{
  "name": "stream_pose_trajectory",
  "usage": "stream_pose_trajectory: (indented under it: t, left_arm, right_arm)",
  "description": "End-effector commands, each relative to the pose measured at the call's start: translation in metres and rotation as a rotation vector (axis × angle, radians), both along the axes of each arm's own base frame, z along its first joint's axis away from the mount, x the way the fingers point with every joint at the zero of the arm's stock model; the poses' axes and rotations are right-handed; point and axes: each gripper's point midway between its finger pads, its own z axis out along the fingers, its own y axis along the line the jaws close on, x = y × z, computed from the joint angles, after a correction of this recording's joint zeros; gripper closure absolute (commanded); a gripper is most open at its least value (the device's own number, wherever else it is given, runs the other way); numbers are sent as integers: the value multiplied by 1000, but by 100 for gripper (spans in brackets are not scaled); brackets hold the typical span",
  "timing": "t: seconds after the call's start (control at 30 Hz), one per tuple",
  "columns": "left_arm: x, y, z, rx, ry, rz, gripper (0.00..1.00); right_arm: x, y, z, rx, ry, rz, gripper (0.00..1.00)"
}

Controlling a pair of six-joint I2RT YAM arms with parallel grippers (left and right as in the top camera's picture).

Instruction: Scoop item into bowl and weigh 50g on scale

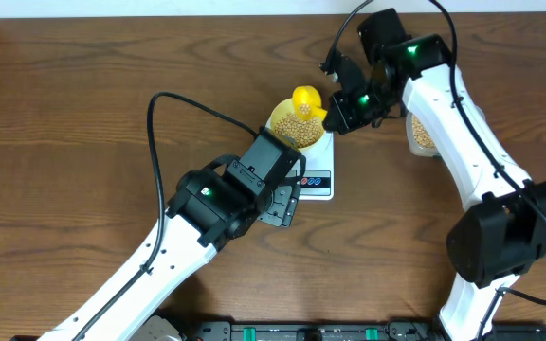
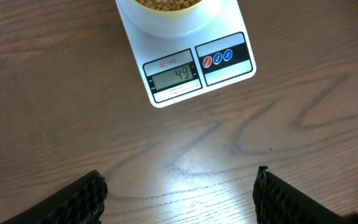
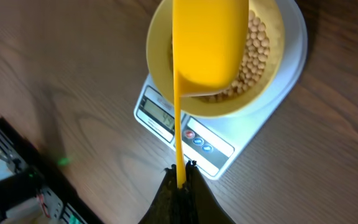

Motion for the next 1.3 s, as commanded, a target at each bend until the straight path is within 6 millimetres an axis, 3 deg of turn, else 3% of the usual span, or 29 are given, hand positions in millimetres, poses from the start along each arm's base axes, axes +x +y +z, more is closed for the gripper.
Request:
stream_pose_trajectory:
  t: [0.0,0.37,1.27]
  left_arm:
    - [3,-2,5,-6,-11,-5,22]
    - [3,-2,5,-6,-11,-5,22]
    - [3,-2,5,-6,-11,-5,22]
  right_arm:
    - [4,-6,11,-30,-61,20,99]
    - [-9,9,9,-62,-77,101,99]
    - [-16,16,14,-190,-158,139,99]
